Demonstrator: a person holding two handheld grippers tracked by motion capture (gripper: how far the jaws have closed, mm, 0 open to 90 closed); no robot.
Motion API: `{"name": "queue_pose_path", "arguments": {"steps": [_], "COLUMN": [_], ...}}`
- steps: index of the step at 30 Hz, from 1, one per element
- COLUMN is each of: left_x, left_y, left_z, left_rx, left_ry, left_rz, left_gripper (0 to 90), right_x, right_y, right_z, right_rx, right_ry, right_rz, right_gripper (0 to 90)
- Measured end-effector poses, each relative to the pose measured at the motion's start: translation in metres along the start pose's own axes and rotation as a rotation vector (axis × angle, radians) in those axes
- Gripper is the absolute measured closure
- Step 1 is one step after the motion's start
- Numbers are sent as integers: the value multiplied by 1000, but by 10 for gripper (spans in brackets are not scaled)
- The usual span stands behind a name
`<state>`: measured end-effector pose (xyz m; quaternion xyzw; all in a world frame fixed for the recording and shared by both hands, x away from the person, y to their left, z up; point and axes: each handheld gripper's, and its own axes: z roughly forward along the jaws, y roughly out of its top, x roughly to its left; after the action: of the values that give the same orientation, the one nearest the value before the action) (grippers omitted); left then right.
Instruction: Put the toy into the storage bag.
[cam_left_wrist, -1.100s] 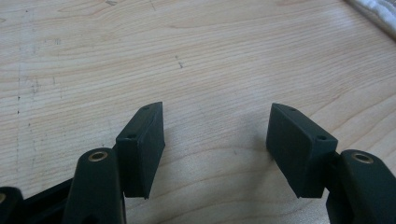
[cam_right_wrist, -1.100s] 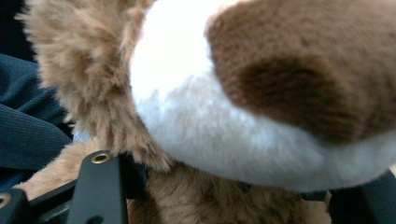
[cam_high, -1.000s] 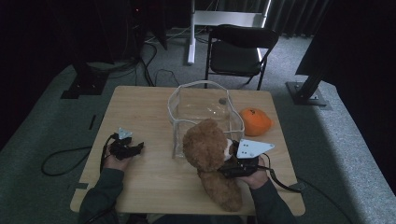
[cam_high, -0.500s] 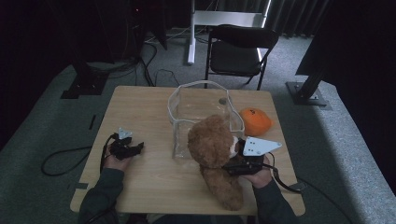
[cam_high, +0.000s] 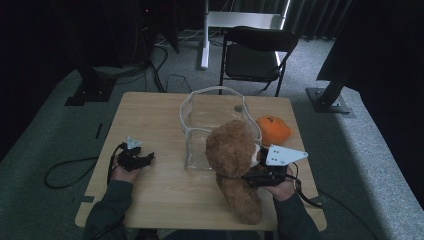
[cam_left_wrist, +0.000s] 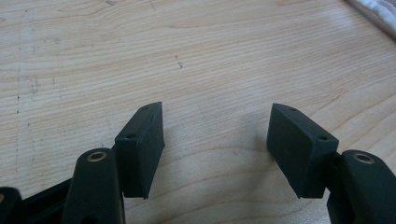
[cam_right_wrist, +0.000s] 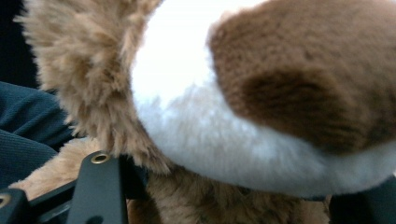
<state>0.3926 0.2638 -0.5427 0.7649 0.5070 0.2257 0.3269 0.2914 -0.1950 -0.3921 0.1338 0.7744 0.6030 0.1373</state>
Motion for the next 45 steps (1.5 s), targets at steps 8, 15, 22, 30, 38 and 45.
{"name": "queue_pose_path", "arguments": {"steps": [8,15,22,30,38,45], "left_x": [0,0,-1,-1,-1,-1], "left_y": [0,0,0,0,0,0], "left_z": [0,0,0,0,0,0], "left_rx": [1,1,2,2,2,1], "left_ry": [1,2,2,2,3,1], "left_rz": [0,-1,0,-1,0,0], "left_gripper": [371,367,362,361,361,361], "right_x": [-1,-2,-4,-5,-7,-8], "right_y": [2,3,4,6,8,9], "right_z": [-4,-9,-14,-20,-26,-30], "right_rx": [-22,-43,-67,-99,-126,-137], "right_ry": [-5,-12,-20,-27,-33,-38], "right_rz": [7,10,19,22,28,33], "right_gripper": [364,365,366,367,367,367]}}
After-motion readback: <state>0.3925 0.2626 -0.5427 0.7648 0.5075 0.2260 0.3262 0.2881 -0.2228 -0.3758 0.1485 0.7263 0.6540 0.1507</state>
